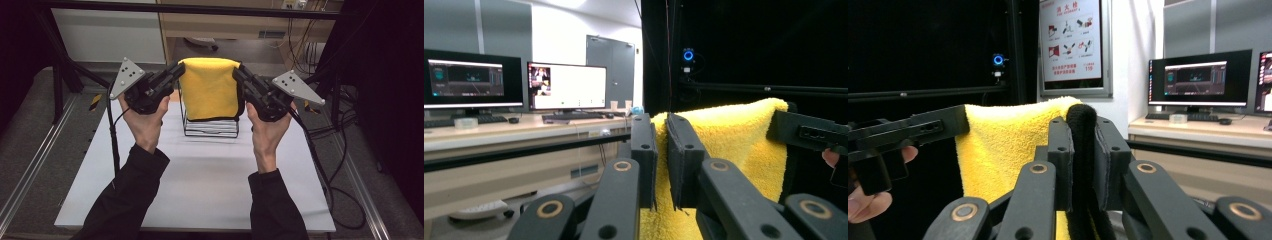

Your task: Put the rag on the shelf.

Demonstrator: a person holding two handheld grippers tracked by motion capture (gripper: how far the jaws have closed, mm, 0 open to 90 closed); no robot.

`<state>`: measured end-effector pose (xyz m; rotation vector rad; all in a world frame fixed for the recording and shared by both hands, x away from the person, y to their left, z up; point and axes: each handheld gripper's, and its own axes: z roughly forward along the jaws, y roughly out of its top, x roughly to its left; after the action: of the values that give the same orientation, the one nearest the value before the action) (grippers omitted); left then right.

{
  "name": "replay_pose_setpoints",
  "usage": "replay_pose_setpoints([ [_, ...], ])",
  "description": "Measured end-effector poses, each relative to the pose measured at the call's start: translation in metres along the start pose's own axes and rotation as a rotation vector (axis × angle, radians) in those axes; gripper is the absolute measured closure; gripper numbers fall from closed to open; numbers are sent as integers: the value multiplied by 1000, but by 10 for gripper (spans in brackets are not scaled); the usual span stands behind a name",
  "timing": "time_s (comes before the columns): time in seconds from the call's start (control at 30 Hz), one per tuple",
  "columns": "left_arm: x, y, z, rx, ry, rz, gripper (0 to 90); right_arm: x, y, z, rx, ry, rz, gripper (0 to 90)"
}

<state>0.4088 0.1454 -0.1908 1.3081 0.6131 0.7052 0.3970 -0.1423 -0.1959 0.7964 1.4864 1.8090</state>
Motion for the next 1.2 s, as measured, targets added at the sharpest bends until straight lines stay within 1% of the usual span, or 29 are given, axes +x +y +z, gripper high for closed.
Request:
replay_pose_setpoints([
  [0.17, 1, 13, 5, -18, 8, 14, 824, -1, 12, 6, -20, -6, -12, 804],
  [0.43, 3, 27, 13, -42, 15, 13, 824, -2, 29, 14, -42, -14, -26, 805],
  [0.63, 12, 35, 20, -52, 29, 13, 824, -4, 35, 23, -46, -11, -31, 804],
  [0.67, 13, 37, 21, -55, 30, 12, 824, -4, 36, 25, -47, -9, -35, 805],
  [0.7, 14, 38, 23, -59, 21, 6, 824, -5, 38, 27, -48, -9, -39, 805],
  [0.8, 18, 43, 26, -61, 34, 9, 824, -6, 42, 33, -54, -9, -39, 804],
  [1.0, 25, 55, 34, -68, 42, 5, 824, -8, 54, 44, -62, -8, -54, 805],
  [1.2, 27, 64, 41, -80, 56, 21, 824, -13, 63, 55, -71, -13, -61, 804],
])
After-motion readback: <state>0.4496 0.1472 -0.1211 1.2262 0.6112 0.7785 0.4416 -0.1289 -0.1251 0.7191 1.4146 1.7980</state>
